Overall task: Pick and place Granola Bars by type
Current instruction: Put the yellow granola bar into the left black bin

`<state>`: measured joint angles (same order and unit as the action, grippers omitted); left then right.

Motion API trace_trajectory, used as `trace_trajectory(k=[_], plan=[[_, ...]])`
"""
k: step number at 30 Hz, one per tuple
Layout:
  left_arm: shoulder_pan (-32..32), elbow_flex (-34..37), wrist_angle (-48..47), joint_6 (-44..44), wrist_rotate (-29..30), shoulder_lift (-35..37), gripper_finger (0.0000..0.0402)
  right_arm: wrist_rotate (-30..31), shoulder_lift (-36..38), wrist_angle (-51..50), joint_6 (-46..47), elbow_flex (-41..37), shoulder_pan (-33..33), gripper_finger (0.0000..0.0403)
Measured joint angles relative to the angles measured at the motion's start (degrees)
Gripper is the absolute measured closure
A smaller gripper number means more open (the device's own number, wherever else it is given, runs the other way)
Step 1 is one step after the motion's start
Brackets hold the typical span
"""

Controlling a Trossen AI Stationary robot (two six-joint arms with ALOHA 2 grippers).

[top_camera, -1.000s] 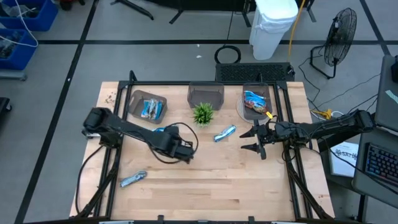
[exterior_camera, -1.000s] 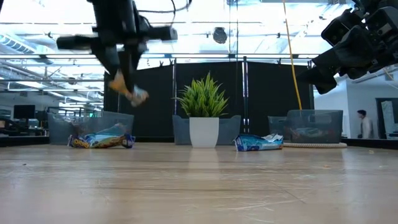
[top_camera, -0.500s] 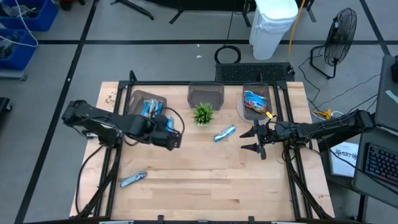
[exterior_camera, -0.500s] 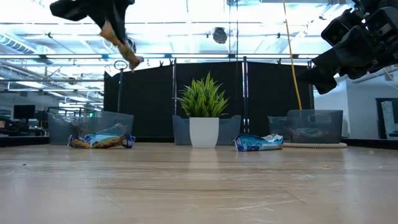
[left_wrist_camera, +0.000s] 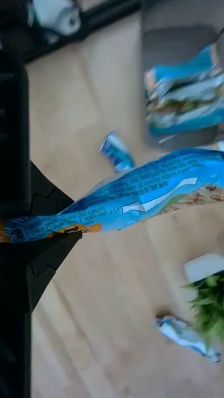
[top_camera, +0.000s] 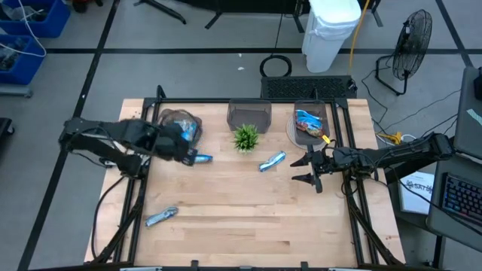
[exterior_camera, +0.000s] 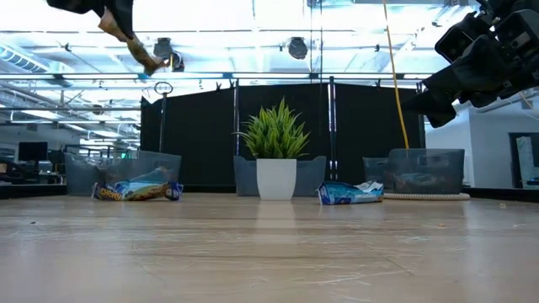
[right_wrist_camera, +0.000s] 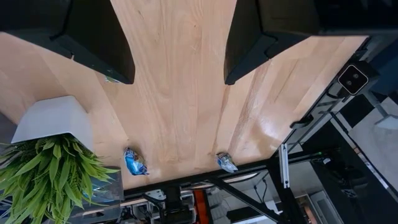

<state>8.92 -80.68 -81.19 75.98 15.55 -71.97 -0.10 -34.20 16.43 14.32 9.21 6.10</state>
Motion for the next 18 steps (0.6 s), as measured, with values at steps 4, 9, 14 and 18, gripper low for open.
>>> trace_trajectory(k=[4,9,14,18], plan=[[-5.30,0.00,-2.00,-6.62,-0.41,2.84,0.0373,0.00,0.00,0.00,0.01,0.00,-0.01,0.0165],[-13.99,0.00,-3.83,-16.99,-2.16,5.49,0.0373,0.00,0.00,0.00,-0.01,0.00,0.00,0.0165],[-25.15,0.00,-3.89,-30.30,-5.48,6.10,0.0373,0.00,0.02,0.01,-0.01,-0.02,-0.01,0.0165],[-34.11,0.00,-3.74,-40.24,-6.65,5.93,0.0374,0.00,0.01,0.01,0.00,-0.01,0.00,0.0165]])
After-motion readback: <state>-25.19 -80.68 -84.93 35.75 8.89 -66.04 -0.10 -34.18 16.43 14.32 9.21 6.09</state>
